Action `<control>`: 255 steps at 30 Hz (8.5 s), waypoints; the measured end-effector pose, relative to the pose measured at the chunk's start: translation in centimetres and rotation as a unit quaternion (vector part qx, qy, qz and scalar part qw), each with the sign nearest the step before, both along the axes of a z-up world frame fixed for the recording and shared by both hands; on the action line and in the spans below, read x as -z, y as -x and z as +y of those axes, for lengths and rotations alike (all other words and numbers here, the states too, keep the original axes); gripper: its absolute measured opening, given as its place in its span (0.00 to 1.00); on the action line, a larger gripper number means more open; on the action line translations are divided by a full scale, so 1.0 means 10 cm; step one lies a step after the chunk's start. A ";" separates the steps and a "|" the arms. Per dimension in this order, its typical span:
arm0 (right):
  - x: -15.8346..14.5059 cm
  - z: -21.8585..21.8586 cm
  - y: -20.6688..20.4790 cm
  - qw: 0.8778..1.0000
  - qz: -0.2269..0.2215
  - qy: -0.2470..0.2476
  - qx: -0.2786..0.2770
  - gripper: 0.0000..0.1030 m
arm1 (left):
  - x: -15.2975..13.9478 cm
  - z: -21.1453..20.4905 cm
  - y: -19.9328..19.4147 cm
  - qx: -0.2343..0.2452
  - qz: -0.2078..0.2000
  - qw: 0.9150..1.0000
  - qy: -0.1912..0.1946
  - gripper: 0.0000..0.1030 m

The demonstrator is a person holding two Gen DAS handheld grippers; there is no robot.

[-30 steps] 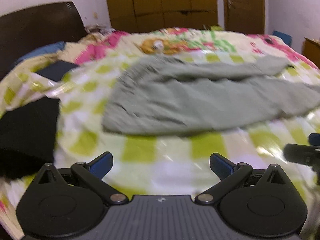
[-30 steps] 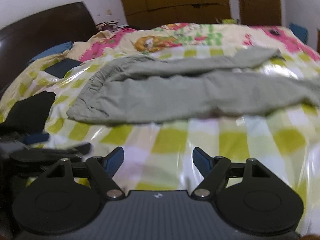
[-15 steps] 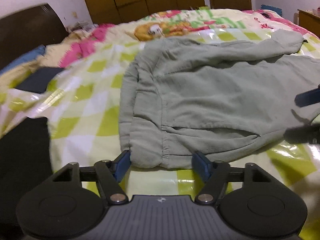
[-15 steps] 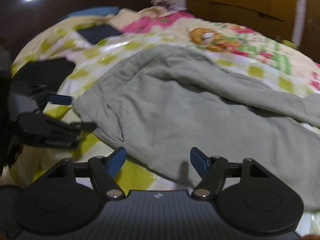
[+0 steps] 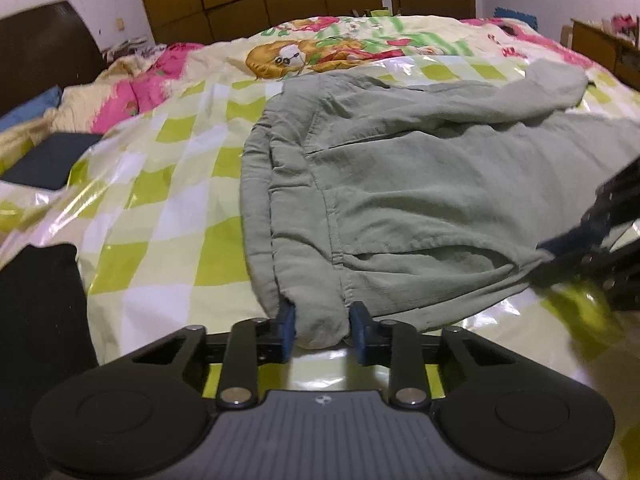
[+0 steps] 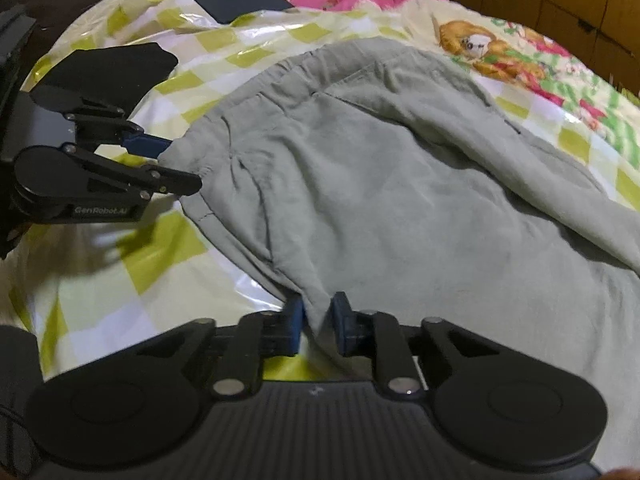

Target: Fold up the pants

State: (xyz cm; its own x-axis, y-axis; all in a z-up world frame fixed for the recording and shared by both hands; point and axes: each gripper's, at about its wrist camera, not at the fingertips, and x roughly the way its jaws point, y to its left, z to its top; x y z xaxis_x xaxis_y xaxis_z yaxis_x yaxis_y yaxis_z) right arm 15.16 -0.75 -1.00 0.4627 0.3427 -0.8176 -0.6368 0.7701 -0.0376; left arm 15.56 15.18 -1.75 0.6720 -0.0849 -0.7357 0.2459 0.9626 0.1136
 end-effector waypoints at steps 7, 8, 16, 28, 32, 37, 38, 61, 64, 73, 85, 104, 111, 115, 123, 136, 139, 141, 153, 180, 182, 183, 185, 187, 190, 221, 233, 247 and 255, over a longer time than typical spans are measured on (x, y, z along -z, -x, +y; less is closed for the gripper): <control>-0.06 0.41 0.17 0.998 0.042 -0.030 -0.038 0.10 | -0.06 0.41 0.13 -0.032 0.004 0.999 -0.017 0.39; -0.06 0.48 0.23 0.997 0.050 -0.039 -0.048 0.10 | -0.07 0.49 0.17 -0.038 0.007 0.999 -0.023 0.39; 0.02 0.93 0.56 0.988 0.086 -0.108 -0.067 0.14 | -0.18 0.92 0.59 -0.079 0.016 0.995 -0.055 0.39; -0.51 -1.34 0.88 0.961 -0.004 -0.156 0.229 0.30 | -0.74 0.36 0.79 -0.089 -0.072 0.992 -0.061 0.42; -0.48 -2.41 1.03 0.909 -0.024 -0.155 0.385 0.32 | -0.72 -0.35 0.73 -0.009 -0.059 0.998 -0.022 0.42; -0.35 -3.42 1.11 0.828 -0.021 -0.215 0.518 0.32 | -0.53 -1.41 0.62 0.094 -0.027 0.995 0.018 0.42; -0.29 -3.56 1.09 0.810 -0.018 -0.237 0.536 0.33 | -0.50 -1.60 0.59 0.111 -0.019 0.993 0.018 0.42; -0.19 -4.75 1.59 0.702 -0.054 -0.335 0.626 0.04 | -0.29 -2.79 0.61 0.204 0.018 0.978 0.042 0.46; -0.17 -4.76 1.73 0.703 -0.045 -0.285 0.650 0.08 | -0.26 -2.81 0.63 0.206 0.024 0.977 0.049 0.46; -0.66 -4.25 1.54 0.793 -0.097 -0.167 0.578 0.18 | -0.59 -1.95 0.37 0.163 -0.040 0.986 0.018 0.54; -0.51 -2.07 -1.31 0.980 0.011 -0.147 0.133 0.47 | -0.59 -0.60 -1.10 0.106 -0.067 0.989 -0.081 0.78; -0.04 -1.27 -2.24 0.990 0.091 -0.079 0.068 0.02 | -0.10 -0.08 -2.29 0.100 0.054 0.992 -0.053 0.50; -0.57 -1.21 -1.90 0.992 0.041 -0.097 0.065 0.01 | -0.42 -0.04 -1.99 0.096 0.026 0.993 -0.056 0.29; -1.06 -1.25 -1.31 0.991 0.012 -0.130 0.039 0.01 | -0.85 0.18 -1.41 0.094 -0.016 0.995 -0.032 0.29; -1.10 -1.11 -0.04 0.991 0.044 -0.126 0.011 0.03 | -1.02 0.58 0.26 0.082 -0.017 0.996 0.006 0.29; -0.41 -0.47 -0.07 0.969 -0.141 0.161 -0.124 0.48 | -0.68 0.77 0.55 0.018 -0.004 0.995 0.100 0.29; -0.23 -0.40 -0.13 0.958 -0.157 0.186 -0.154 0.49 | -0.85 0.88 0.45 0.012 -0.019 0.992 0.127 0.29; -0.10 -0.34 -0.22 0.953 -0.163 0.196 -0.162 0.49 | -0.94 0.93 0.42 0.010 -0.025 0.990 0.138 0.29; -0.54 -0.39 -0.73 0.986 -0.114 0.105 -0.059 0.02 | -0.96 0.93 0.22 0.016 -0.034 0.995 0.095 0.29; -0.10 -0.03 0.88 0.995 -0.001 0.093 -0.048 0.19 | -0.29 1.20 0.88 -0.033 -0.008 0.999 -0.009 0.29; -0.11 -0.03 0.94 0.992 -0.008 0.109 -0.055 0.27 | -0.33 1.27 0.95 -0.047 -0.014 0.999 0.001 0.29; -0.10 -0.05 0.95 0.992 -0.013 0.117 -0.055 0.29 | -0.36 1.30 0.98 -0.053 -0.017 0.998 0.005 0.29; -0.09 -0.10 0.92 0.992 -0.010 0.123 -0.042 0.29 | -0.47 1.35 1.06 -0.065 -0.033 0.997 0.025 0.29; -0.11 -0.15 0.89 0.992 -0.006 0.122 -0.029 0.29 | -0.58 1.33 1.11 -0.065 -0.054 0.995 0.054 0.29; -0.16 -0.19 0.85 0.992 -0.004 0.122 -0.016 0.29 | -0.68 1.16 1.10 -0.034 -0.077 0.994 0.063 0.30; -0.27 -2.61 -1.56 0.881 0.004 -0.170 0.441 0.41 | -0.39 -1.32 0.50 0.194 -0.006 0.976 0.096 0.41; -0.15 -2.82 -1.79 0.867 0.000 -0.156 0.474 0.20 | -0.15 -1.62 0.66 0.239 0.026 0.967 0.087 0.42; -0.09 -3.21 -1.67 0.826 0.040 -0.248 0.505 0.22 | -0.14 -1.65 0.62 0.236 0.026 0.968 0.080 0.43; -0.06 -3.21 -1.67 0.811 0.015 -0.248 0.529 0.26 | -0.11 -1.63 0.61 0.235 0.031 0.968 0.078 0.47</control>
State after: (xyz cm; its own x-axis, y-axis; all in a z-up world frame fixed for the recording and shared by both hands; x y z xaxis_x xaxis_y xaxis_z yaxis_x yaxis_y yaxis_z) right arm 31.84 -32.85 -0.42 0.6946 0.0576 -0.7171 0.3958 0.8018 0.4478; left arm 9.49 -1.14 -0.63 0.4868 -0.4840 -0.7272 0.6628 0.7469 -0.0535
